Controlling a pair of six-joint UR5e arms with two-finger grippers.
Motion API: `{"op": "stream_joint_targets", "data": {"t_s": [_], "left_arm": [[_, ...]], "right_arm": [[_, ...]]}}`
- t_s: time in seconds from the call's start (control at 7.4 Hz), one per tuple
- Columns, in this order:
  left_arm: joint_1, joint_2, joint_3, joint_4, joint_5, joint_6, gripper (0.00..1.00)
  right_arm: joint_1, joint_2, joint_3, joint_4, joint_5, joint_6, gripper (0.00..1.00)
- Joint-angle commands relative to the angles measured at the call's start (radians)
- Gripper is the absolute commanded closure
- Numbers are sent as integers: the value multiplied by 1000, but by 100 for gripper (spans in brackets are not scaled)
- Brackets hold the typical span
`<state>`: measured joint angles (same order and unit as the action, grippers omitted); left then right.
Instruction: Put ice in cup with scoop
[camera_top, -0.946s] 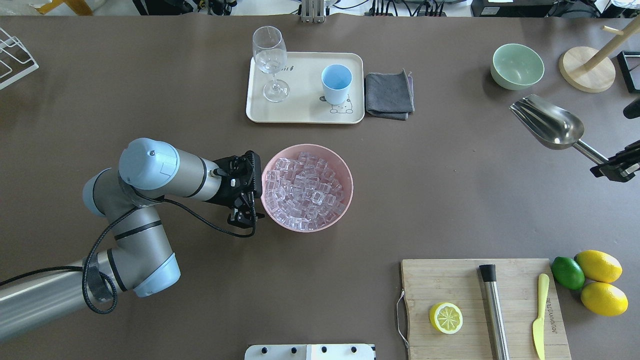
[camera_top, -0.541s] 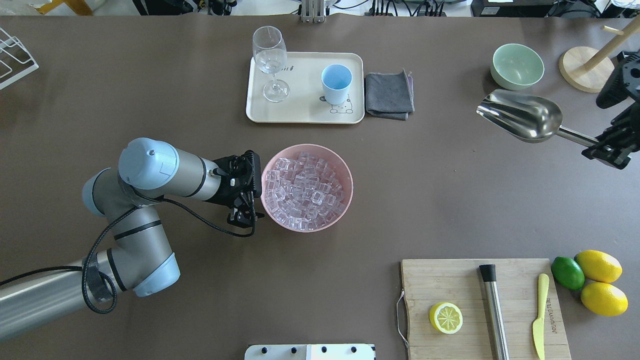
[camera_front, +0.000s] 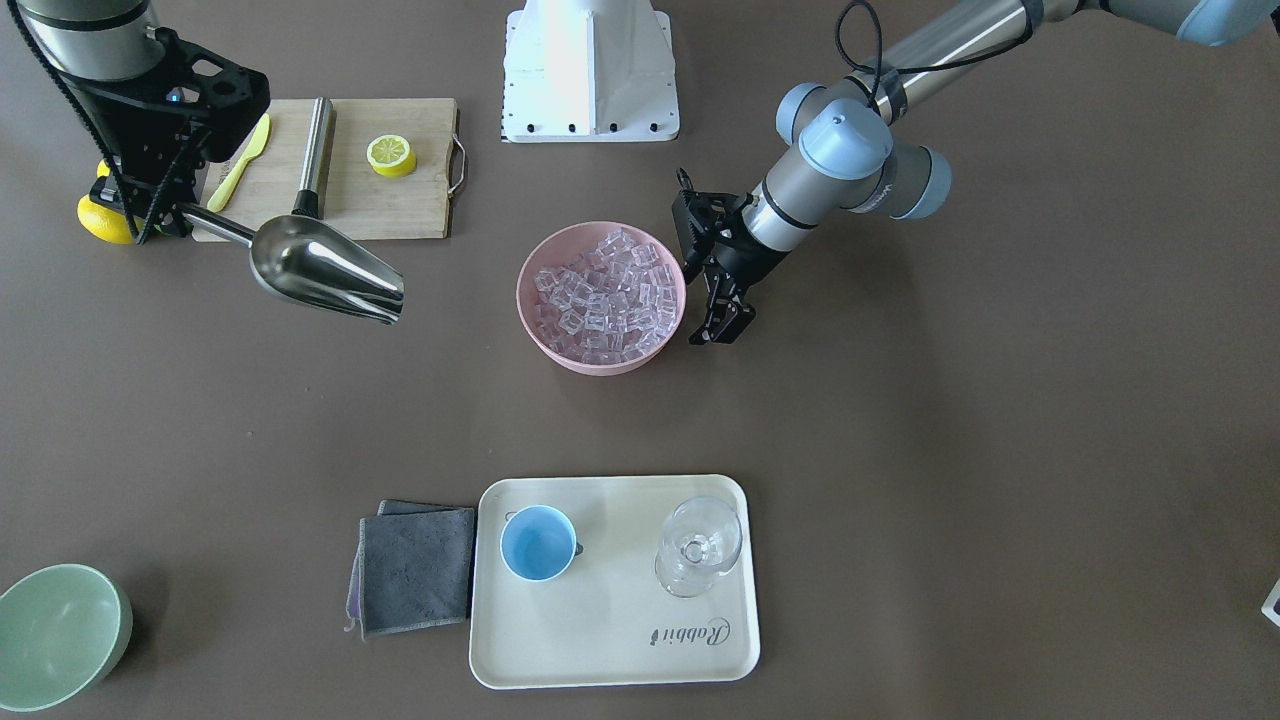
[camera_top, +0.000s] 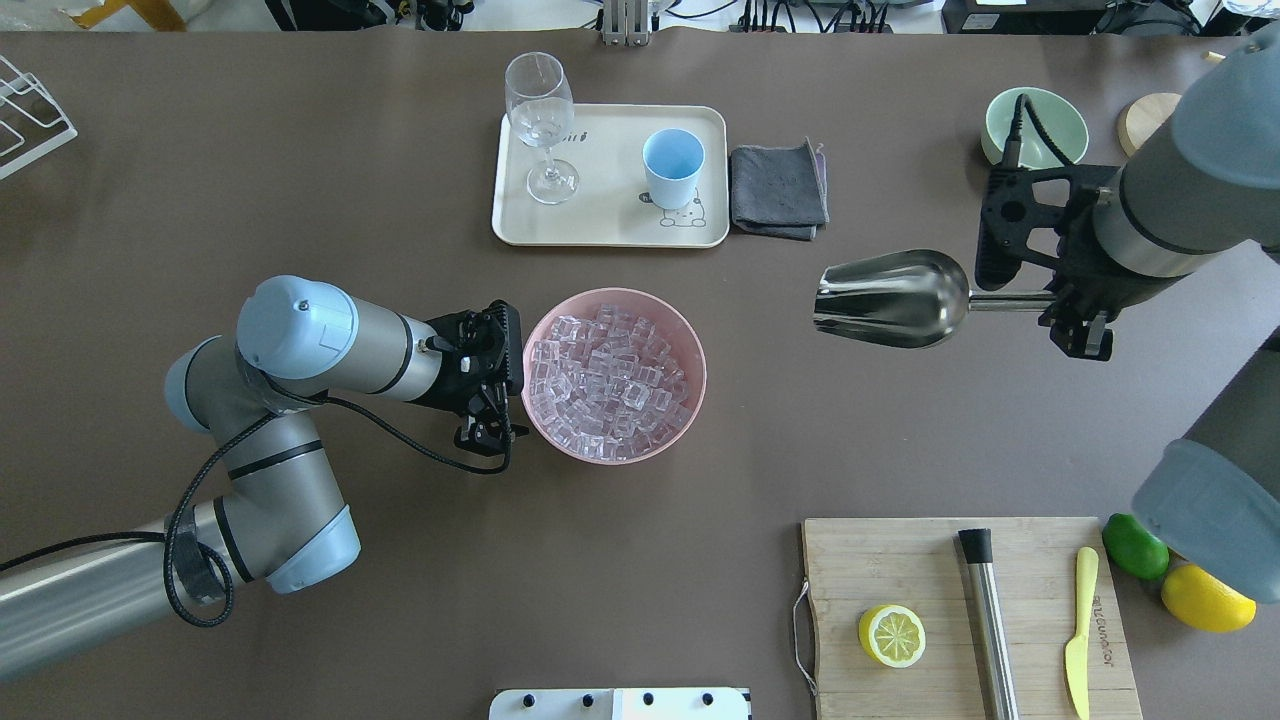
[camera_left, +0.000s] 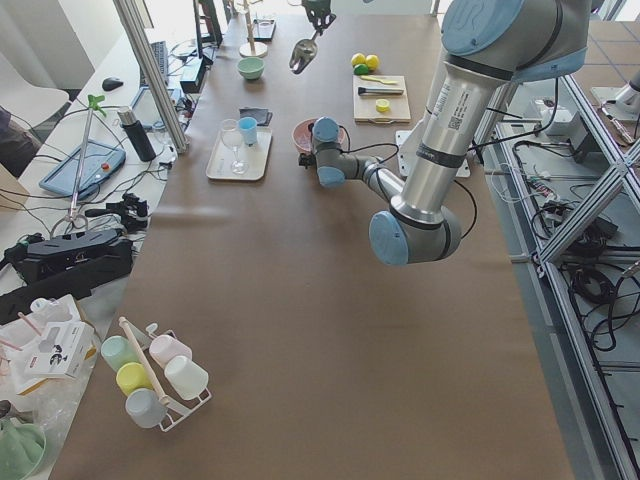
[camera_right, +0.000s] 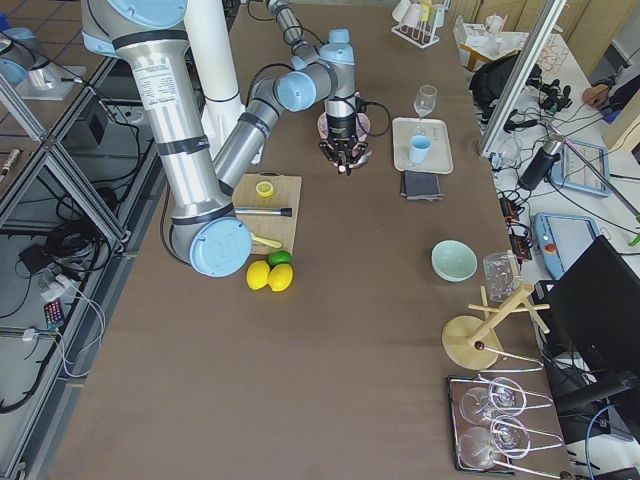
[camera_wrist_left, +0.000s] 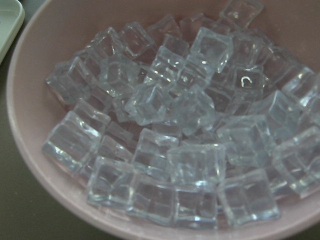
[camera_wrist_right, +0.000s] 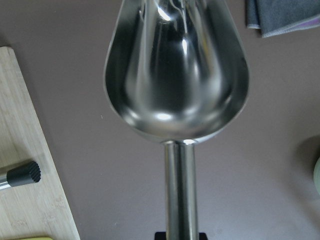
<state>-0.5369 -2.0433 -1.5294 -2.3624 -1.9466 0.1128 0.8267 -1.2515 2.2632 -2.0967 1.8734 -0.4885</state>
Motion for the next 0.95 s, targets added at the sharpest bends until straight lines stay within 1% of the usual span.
{"op": "stream_joint_targets", "data": {"t_s": [0.0, 0.14, 0.27, 0.41, 0.54, 0.81], "left_arm": [[0, 0, 0, 0, 0, -1, 1], [0, 0, 0, 2, 0, -1, 1], [0, 0, 0, 0, 0, -1, 1], [2, 0, 0, 0, 2, -1, 1], [2, 0, 2, 0, 2, -1, 1], [2, 0, 2, 0, 2, -1, 1]], "right_arm": [[-79, 236, -45, -249, -69, -82, 100], [-86, 298, -91, -297, -83, -99, 100], [-98, 379, -170, -342, -117, -102, 100], [-116, 488, -263, -415, -144, -104, 100], [-129, 592, -366, -457, -164, -123, 100], [-161, 708, -489, -497, -183, -124, 100]]}}
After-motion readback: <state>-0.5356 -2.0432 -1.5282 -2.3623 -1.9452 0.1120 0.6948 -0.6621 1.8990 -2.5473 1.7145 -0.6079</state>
